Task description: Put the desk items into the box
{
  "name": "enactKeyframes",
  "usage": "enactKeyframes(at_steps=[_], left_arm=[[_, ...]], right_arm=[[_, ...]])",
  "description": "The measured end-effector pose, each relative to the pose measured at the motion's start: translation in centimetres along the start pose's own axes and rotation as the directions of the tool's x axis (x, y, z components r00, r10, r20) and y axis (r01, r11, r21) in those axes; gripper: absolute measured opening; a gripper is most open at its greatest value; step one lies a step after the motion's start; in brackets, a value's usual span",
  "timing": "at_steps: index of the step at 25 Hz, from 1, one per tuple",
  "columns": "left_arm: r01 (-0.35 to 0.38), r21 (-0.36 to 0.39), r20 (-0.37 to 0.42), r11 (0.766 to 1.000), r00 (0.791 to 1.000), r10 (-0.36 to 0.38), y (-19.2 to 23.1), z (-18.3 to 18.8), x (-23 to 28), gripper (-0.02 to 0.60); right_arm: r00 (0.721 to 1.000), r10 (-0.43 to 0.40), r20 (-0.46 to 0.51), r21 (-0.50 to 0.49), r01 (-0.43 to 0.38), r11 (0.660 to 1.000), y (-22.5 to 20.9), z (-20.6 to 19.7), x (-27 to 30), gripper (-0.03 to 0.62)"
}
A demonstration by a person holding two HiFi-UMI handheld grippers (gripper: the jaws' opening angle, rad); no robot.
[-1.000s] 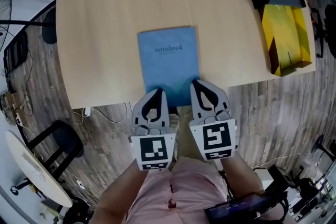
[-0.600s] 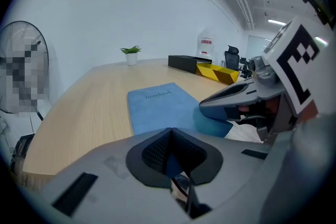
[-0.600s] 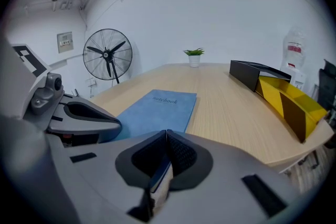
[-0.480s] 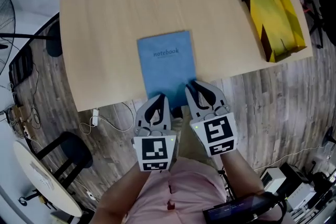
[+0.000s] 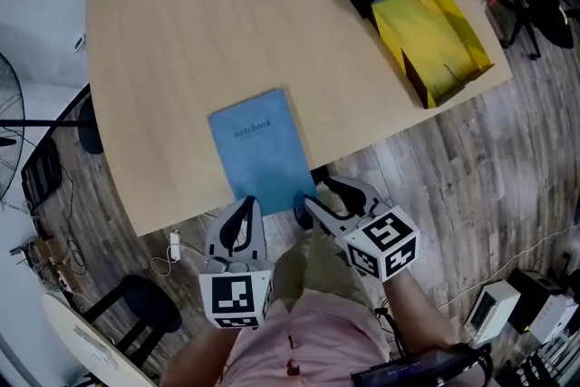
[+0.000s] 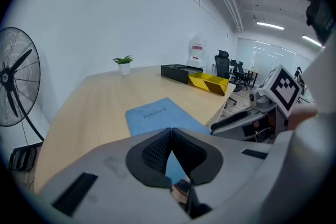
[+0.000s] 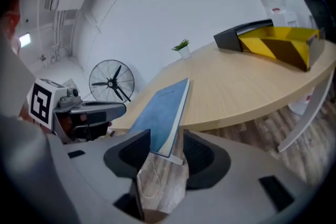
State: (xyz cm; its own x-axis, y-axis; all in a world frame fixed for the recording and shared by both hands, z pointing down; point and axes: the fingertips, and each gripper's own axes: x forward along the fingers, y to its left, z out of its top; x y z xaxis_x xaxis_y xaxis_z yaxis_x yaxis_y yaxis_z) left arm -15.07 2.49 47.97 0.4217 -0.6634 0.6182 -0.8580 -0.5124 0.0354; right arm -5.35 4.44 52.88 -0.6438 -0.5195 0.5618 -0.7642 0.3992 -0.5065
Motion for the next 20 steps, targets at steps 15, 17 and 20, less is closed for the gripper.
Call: enactKeyframes(at_steps=[15,17,20], left_arm=[[-0.070,-0.016,-0.011,0.997,0.998,0.070,2.2,-0.3,0.1,0.011],[-0.083,-0.026,-0.004,0.996,0.997,0.083,2.7,-0.2,-0.1,0.011],[-0.105,-0.051,0.015,0.993,0.994,0.106,3.1,0.1,-0.8,0.011]], right_arm=[[0.942,0.327,0.078,0.428,-0.328,0.842,0.7,-2.0,4.7,0.228],[0.939,0.335,0.078,0.420,-0.335,0.843,1.1,-1.6,4.6,0.170],[0.946,0.319,0.062,0.381,-0.318,0.868,1.7,-1.0,4.2,0.096]])
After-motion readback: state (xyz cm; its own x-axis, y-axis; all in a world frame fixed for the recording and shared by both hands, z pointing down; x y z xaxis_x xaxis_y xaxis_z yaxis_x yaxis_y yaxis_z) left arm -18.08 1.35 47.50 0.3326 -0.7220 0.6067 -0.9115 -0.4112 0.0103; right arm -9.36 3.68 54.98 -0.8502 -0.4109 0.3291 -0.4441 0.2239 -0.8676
